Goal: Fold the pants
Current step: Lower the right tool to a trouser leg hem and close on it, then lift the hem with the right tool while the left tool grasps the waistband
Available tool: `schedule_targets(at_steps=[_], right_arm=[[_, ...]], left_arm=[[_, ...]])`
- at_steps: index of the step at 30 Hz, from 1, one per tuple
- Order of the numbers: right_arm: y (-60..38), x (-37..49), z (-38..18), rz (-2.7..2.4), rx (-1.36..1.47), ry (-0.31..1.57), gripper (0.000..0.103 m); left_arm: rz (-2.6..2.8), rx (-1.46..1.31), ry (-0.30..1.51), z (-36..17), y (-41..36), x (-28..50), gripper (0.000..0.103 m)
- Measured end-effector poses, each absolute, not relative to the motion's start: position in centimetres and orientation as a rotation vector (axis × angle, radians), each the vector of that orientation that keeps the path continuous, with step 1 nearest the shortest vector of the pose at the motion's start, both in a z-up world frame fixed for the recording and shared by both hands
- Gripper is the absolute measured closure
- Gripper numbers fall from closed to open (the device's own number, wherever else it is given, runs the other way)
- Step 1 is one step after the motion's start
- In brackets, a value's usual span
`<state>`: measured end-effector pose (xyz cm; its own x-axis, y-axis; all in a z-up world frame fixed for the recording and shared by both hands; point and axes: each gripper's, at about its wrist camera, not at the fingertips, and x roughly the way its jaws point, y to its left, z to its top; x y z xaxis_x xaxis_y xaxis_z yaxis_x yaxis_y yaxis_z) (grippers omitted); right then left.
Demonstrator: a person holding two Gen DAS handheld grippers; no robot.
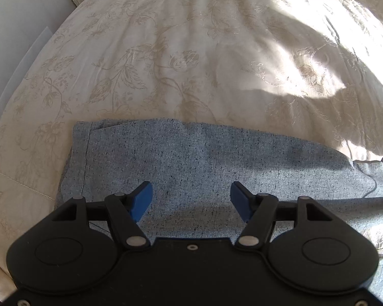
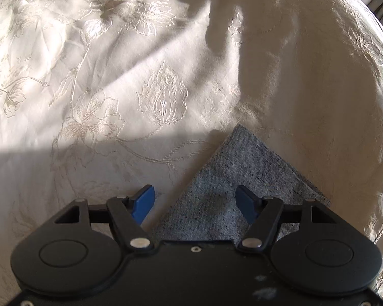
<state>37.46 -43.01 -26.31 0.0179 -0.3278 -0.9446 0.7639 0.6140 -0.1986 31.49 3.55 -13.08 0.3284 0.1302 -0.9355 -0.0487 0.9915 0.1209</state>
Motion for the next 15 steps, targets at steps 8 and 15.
schedule_targets(at_steps=[8, 15], right_arm=[[-42.2, 29.9, -21.3, -0.789, 0.434, 1.217, 0.098], [-39.8, 19.1, -17.6, -0.771, 0.521, 1.132, 0.098]], left_arm=[[0.059, 0.050, 1.218, -13.0, 2.9, 34.6, 0.033], [0.029, 0.029, 1.211, -13.2, 2.6, 37.9, 0.029]])
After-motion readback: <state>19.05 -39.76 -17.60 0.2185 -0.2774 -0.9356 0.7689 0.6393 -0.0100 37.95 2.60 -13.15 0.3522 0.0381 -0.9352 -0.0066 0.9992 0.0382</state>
